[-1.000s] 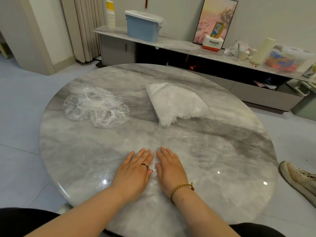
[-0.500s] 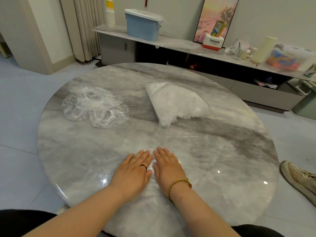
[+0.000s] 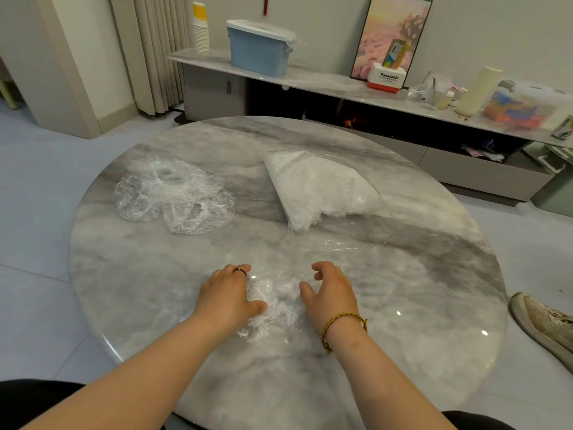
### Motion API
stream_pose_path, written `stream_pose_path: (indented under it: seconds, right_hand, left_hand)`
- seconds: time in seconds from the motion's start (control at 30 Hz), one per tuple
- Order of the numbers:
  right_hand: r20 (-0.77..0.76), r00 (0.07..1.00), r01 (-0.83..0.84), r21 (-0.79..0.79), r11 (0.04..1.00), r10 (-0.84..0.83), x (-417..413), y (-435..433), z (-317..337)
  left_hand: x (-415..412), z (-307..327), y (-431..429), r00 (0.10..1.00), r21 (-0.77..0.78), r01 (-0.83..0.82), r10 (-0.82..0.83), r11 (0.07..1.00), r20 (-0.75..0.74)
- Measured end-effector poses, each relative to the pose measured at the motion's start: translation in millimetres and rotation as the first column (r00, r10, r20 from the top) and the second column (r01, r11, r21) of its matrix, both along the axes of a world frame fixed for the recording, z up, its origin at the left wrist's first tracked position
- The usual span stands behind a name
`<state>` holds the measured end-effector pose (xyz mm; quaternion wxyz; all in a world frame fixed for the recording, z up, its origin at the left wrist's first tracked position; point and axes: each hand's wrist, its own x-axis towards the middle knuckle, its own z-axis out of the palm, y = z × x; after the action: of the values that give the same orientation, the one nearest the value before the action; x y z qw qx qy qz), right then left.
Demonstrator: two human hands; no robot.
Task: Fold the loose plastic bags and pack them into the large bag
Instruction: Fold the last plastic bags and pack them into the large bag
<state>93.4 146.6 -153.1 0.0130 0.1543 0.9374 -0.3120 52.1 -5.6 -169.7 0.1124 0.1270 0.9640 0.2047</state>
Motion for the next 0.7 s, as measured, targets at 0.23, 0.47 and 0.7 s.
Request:
stream_pose_path:
  seconds: [0.23,0.47,0.7]
  right_hand:
    - [0.269,0.963,0.054,-0.162,0.985,-0.009,1.0,9.6,7.5]
    - [0.241,0.97,0.127,-0.635,0.762,0.039,6.1,10.1,14.9]
    - [0.13,0.99,0.141,-0.831,0.539,-0.059,4.0,13.8,21.8]
  left_hand:
    - [-0.3,9.2,3.3,1.0,0.045,-0.025,0.025,0.999,0.014]
    - [1.7,20.4,10.4,0.982,0.597,-0.14,0.031,0.79,0.189]
    - [8.5,37.3,20.8,0.98,0.71,-0.11,-0.045,0.696,0.196]
